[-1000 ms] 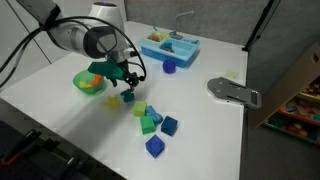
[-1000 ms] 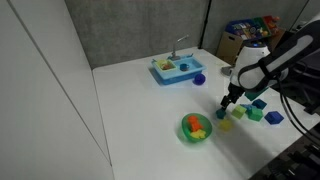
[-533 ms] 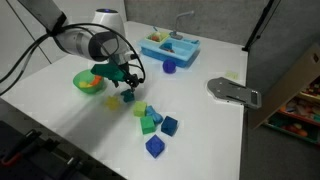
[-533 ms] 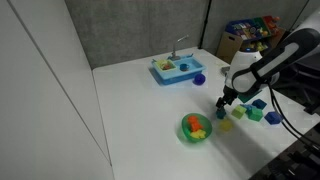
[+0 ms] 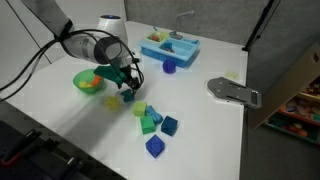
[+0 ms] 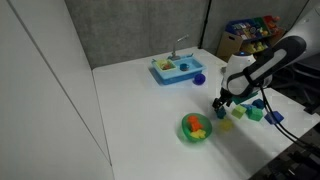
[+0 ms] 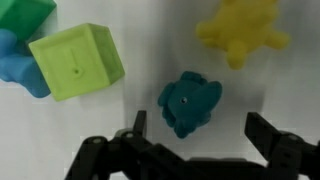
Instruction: Put the dark blue toy on the yellow block, remove the orange toy from the bowl and put it on the table
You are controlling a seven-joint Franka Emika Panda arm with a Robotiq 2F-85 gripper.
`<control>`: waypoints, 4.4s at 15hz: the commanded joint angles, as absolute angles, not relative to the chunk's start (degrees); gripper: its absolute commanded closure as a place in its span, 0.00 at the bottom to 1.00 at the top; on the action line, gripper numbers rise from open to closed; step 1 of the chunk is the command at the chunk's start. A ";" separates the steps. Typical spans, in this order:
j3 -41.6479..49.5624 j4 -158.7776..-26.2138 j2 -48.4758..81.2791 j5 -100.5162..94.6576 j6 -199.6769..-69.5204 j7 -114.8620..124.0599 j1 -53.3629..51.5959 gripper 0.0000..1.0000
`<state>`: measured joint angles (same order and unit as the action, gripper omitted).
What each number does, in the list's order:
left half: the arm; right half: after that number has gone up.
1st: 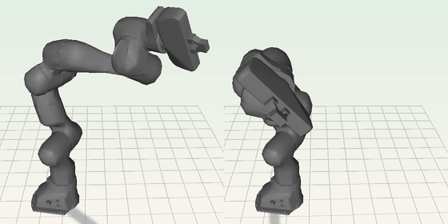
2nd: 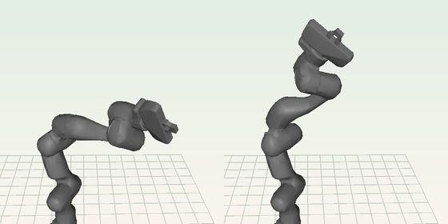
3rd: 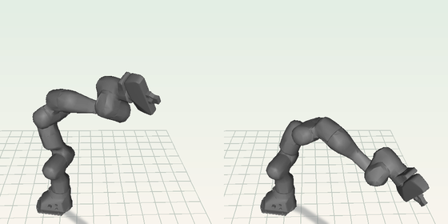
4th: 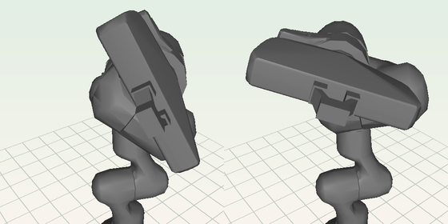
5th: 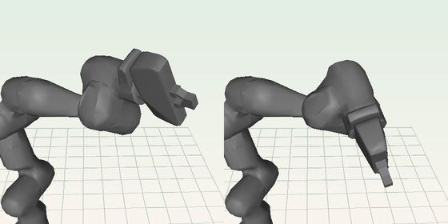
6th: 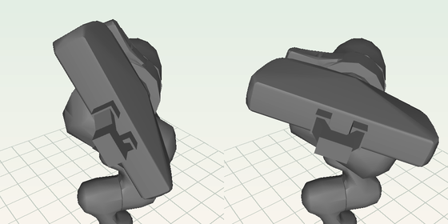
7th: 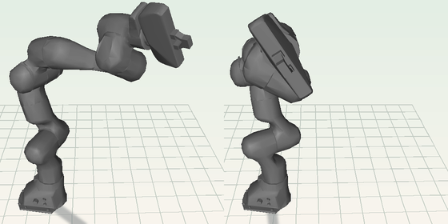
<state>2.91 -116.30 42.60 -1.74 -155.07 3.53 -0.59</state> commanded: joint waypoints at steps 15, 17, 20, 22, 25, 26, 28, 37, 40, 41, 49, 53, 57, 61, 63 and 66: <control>4.27 -116.96 35.61 -1.30 -147.06 5.98 -0.87 0.90; 5.02 -118.17 33.07 -1.46 -145.98 6.17 -0.42 0.90; 6.25 -120.60 29.77 -1.69 -145.02 6.14 0.50 0.90; 6.76 -122.32 28.19 -1.43 -144.87 5.59 1.70 0.90; 7.29 -124.45 27.17 -1.29 -146.02 4.48 3.69 0.90; 7.57 -124.96 27.24 -1.52 -146.84 4.15 4.29 0.90; 7.73 -125.20 27.55 -1.43 -147.54 3.51 5.51 0.90; 6.81 -125.59 29.50 -0.86 -149.20 0.81 7.98 0.90; 6.35 -125.48 30.55 -0.71 -149.27 0.52 8.00 0.90; 6.26 -125.46 30.88 -0.78 -149.39 0.41 7.97 0.91; 6.16 -124.61 33.44 -1.62 -151.05 -0.48 7.60 0.91; 5.88 -124.78 33.58 -1.84 -151.80 -1.62 7.47 0.73; 5.84 -125.43 32.47 -1.82 -151.42 -1.61 7.15 0.37; 5.78 -126.38 30.64 -1.74 -150.45 -1.11 6.59 0.03; 5.62 -126.60 29.52 -1.51 -148.90 -0.71 6.27 0.00; 6.25 -126.47 27.50 -1.96 -145.40 1.29 4.87 0.00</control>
